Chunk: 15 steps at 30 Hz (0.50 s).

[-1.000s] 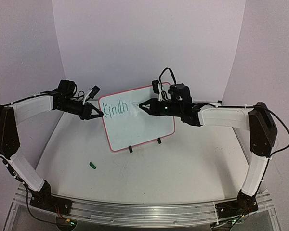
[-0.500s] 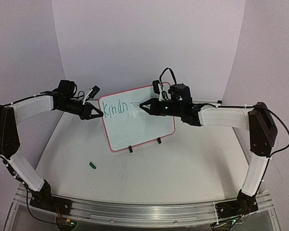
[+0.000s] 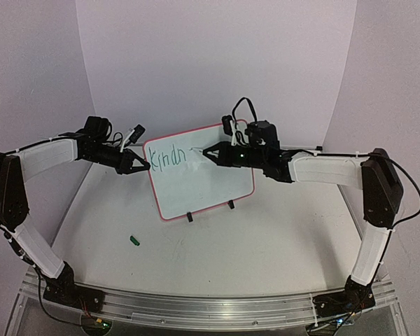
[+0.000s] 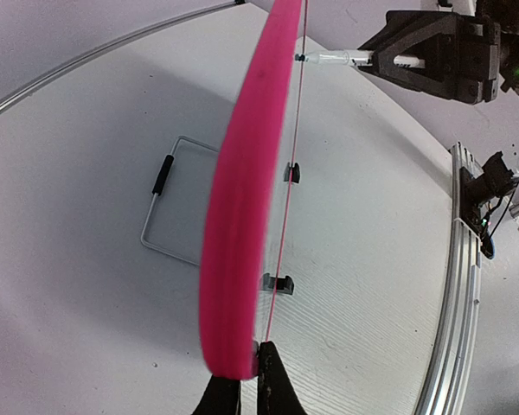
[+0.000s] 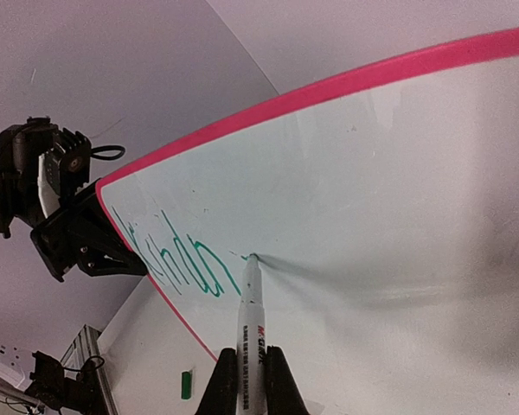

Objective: Write a sentence on the whiteboard

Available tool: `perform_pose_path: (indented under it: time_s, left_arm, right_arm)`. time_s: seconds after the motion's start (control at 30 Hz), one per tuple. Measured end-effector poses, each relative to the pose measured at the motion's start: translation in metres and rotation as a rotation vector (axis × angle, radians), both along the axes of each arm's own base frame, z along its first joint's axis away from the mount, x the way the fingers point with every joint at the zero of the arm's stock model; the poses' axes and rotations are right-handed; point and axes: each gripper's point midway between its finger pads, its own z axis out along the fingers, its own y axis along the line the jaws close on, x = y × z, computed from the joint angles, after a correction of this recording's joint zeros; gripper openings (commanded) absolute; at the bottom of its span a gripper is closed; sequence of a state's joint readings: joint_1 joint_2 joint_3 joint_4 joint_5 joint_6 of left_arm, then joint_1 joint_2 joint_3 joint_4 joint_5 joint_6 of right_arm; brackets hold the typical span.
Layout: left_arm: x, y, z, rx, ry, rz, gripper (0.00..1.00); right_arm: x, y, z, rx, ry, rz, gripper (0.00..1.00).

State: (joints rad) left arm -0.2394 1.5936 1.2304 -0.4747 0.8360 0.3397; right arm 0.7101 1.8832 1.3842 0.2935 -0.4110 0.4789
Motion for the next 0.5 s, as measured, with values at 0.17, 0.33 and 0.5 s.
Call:
perform_pose_path:
  time_s: [0.17,0.33,0.5]
  left_arm:
    - [0.000,0.000,0.000,0.000,0.000,0.000,0.00]
    - [0.000,0.000,0.000,0.000,0.000,0.000,0.00]
    - [0.000,0.000,0.000,0.000,0.000,0.000,0.00]
  right_arm:
    - [0.004,0.000,0.011,0.019,-0.021,-0.003,0.00]
    - [0.006,0.001,0.020,0.034,-0.035,0.002,0.00]
    - [0.008,0.006,0.024,0.046,-0.041,0.021,0.00]
